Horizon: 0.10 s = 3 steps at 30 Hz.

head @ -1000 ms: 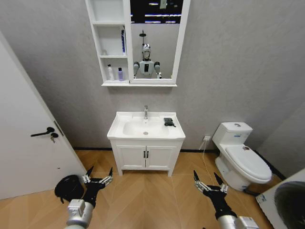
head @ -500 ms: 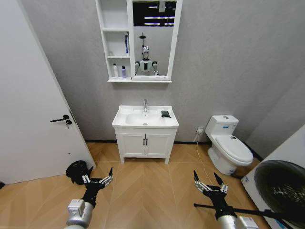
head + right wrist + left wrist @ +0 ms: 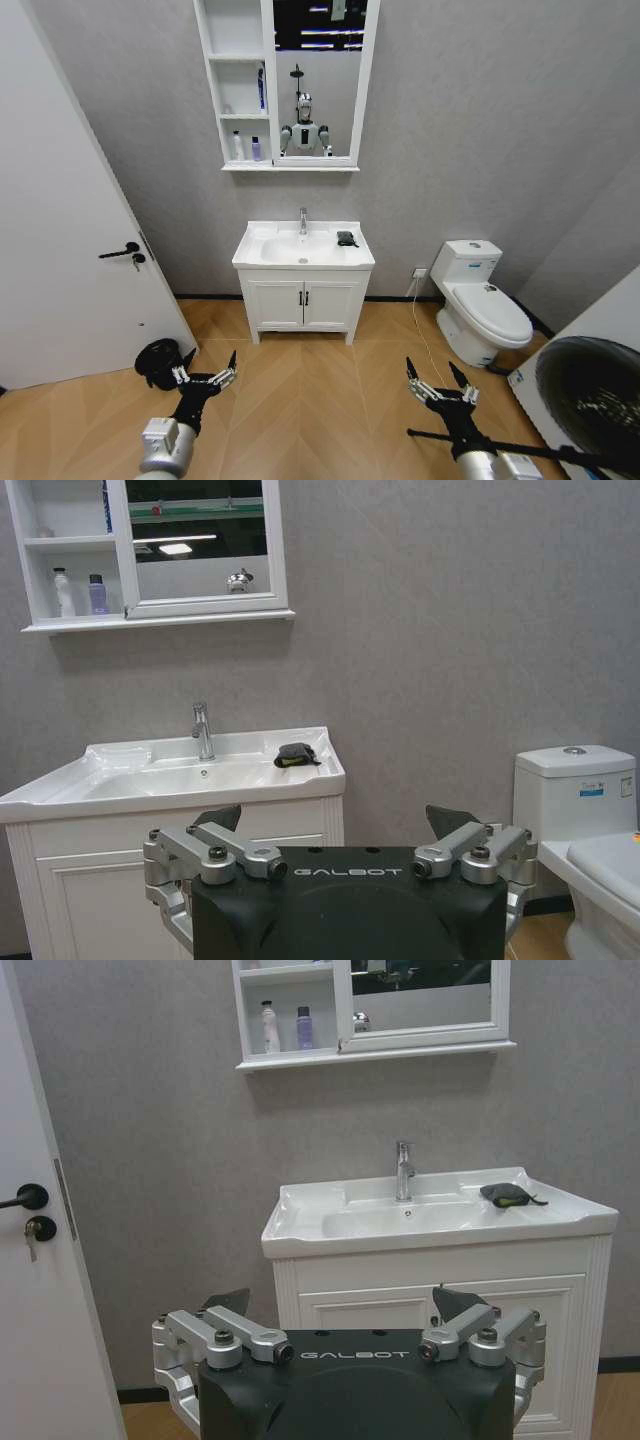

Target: Move facial cleanser and shampoo from washbasin to cabinet, then wipe washbasin with towel.

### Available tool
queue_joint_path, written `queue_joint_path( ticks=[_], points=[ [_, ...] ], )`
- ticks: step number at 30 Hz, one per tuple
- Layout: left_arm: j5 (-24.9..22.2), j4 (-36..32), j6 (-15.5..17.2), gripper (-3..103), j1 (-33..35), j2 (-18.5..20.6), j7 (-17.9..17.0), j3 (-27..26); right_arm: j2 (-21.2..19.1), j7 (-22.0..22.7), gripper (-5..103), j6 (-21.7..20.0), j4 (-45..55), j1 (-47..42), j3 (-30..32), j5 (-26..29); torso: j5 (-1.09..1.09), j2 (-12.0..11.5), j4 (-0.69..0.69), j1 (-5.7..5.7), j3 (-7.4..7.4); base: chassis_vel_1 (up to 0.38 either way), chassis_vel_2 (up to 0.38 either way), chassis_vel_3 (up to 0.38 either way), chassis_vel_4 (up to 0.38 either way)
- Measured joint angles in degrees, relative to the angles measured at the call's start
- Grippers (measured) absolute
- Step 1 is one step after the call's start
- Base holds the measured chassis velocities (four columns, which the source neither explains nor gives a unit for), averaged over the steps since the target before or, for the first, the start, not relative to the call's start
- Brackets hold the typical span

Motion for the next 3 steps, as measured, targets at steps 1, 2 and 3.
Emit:
queue_joint_path(
  ticks=[1,2,3],
  points=[
    [0.0,0.0,0.0,100,0.0,0.0,0.0,0.0,0.0,0.0,100,0.0,0.0,0.0,0.0,0.0,0.01,0.0,0.0,0.0,0.0,0.0,0.0,0.0,0.0],
    [0.0,0.0,0.0,100,0.0,0.0,0.0,0.0,0.0,0.0,100,0.0,0.0,0.0,0.0,0.0,0.01,0.0,0.0,0.01,0.0,0.0,0.0,0.0,0.0],
    [0.0,0.0,0.0,100,0.0,0.0,0.0,0.0,0.0,0.0,100,0.0,0.0,0.0,0.0,0.0,0.01,0.0,0.0,0.01,0.0,0.0,0.0,0.0,0.0]
  ],
)
